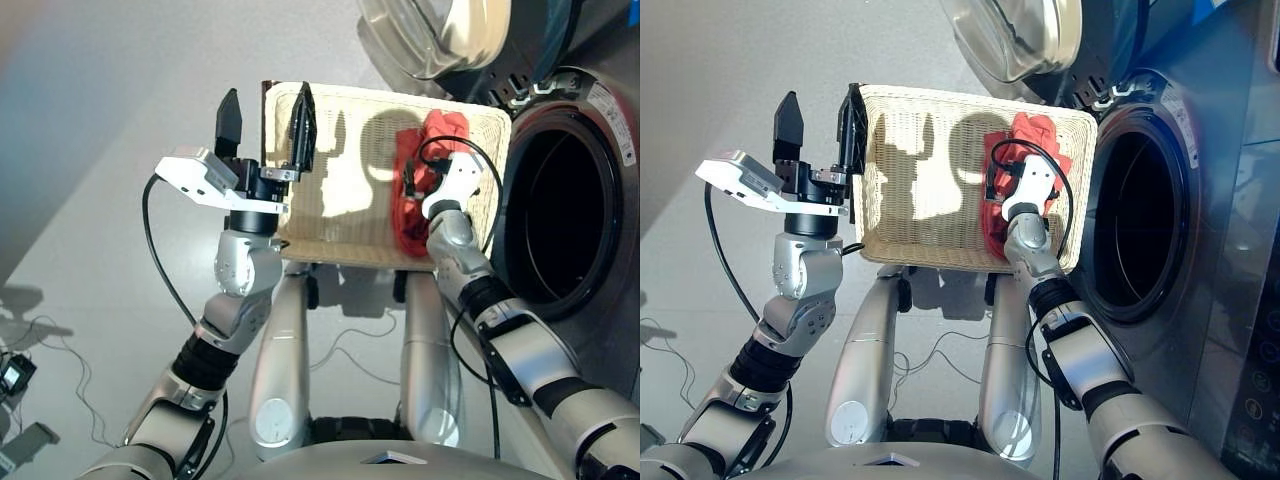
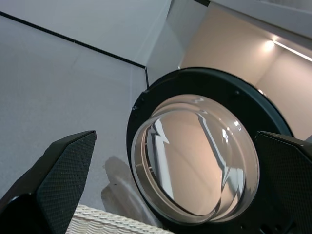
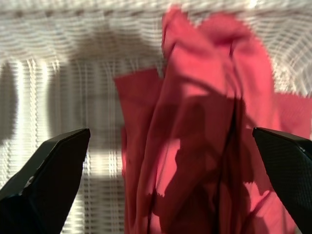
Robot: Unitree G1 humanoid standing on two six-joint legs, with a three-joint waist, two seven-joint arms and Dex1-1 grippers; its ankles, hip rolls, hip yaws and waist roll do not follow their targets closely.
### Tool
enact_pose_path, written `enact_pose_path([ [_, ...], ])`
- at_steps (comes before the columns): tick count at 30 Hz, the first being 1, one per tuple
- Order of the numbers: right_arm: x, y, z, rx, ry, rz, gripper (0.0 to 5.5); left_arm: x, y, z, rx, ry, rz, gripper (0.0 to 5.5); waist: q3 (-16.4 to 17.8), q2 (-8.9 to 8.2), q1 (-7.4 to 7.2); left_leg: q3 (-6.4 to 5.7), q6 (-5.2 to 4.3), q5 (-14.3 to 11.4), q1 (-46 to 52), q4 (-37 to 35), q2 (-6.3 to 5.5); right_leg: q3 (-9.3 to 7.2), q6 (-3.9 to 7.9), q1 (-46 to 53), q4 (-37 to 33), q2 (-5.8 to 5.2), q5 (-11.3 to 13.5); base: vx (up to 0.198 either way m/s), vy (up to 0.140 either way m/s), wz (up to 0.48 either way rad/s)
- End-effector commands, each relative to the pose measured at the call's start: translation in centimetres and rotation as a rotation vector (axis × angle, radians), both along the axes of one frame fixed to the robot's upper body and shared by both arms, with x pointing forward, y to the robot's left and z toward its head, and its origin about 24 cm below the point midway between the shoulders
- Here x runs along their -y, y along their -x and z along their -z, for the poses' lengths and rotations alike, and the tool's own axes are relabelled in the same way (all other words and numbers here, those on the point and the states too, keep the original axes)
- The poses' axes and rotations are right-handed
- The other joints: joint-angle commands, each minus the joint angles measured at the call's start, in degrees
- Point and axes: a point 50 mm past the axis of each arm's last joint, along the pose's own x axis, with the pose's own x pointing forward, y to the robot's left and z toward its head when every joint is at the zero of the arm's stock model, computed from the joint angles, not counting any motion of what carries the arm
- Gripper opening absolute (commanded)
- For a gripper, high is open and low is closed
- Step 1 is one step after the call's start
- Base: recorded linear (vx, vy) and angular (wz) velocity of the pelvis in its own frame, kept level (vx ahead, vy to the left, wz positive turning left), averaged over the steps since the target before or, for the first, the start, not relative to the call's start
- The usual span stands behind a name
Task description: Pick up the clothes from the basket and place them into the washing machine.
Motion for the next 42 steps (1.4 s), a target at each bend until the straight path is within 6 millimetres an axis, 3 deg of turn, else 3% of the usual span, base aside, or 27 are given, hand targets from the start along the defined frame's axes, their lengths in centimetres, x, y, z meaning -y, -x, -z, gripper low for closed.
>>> enact_pose_path([
  [1,-0.7,-0.8,-1.9,0.051,-0.013,-0.013,5.50,0.4,1.4,-2.4,0.133,0.050,0.044,5.50,-0.9,3.06,1.00,1.70,1.11,-6.3,-3.4,9.2,-1.26,0.29,2.79,0.5,-6.3,0.43,6.3,0.000,0.000,0.000],
  [9,1.7,-1.5,-2.2,0.005,-0.119,0.172,5.50,0.3,1.5,-2.7,0.135,0.045,0.015,5.50,-0.9,3.92,1.13,1.80,1.02,-8.0,-8.4,14.3,-0.86,0.42,2.48,-4.3,-1.2,0.47,4.4,0.000,0.000,0.000],
  [17,5.1,-1.9,-3.6,-0.002,-0.091,0.280,5.50,0.0,1.7,-2.7,0.133,0.032,0.004,5.50,-0.9,4.39,0.97,1.77,0.88,-9.2,-13.8,18.6,-0.41,0.37,2.26,-9.7,3.7,0.05,3.0,0.000,0.000,0.000],
  [25,6.6,-2.2,-5.1,0.014,-0.071,0.325,5.50,-0.3,1.8,-2.8,0.136,0.021,-0.007,5.50,-0.9,4.90,1.24,1.97,1.05,-9.3,-16.7,19.9,-0.46,0.60,2.34,-12.6,4.8,-0.01,3.0,0.000,0.000,0.000],
  [26,6.6,-2.2,-5.2,0.014,-0.067,0.323,5.13,-0.3,1.8,-2.8,0.136,0.024,-0.007,5.50,-0.9,4.91,1.23,2.07,1.08,-9.2,-16.8,19.8,-0.45,0.59,2.29,-12.7,4.8,-0.01,3.0,0.000,0.000,0.000],
  [27,6.5,-2.3,-5.3,0.018,-0.063,0.315,0.97,-0.3,1.8,-2.8,0.137,0.025,-0.005,5.50,-0.9,4.80,1.17,2.24,1.10,-9.2,-16.9,19.8,-0.43,0.63,2.28,-12.8,4.8,0.04,3.1,0.000,0.000,0.000],
  [28,6.5,-2.3,-5.3,0.018,-0.063,0.315,0.00,-0.3,1.8,-2.8,0.137,0.025,-0.005,5.50,-0.9,4.78,1.17,2.25,1.10,-9.2,-16.9,19.8,-0.43,0.65,2.28,-12.8,4.8,0.05,3.1,0.000,0.000,0.000],
  [42,5.1,-2.3,-4.5,0.006,-0.060,0.243,0.00,-0.7,1.7,-3.2,0.146,0.045,-0.010,5.50,-0.9,3.79,0.73,2.60,1.29,-8.9,-15.5,18.3,-0.59,0.91,1.94,-11.9,3.6,0.45,3.4,0.000,0.000,0.000],
])
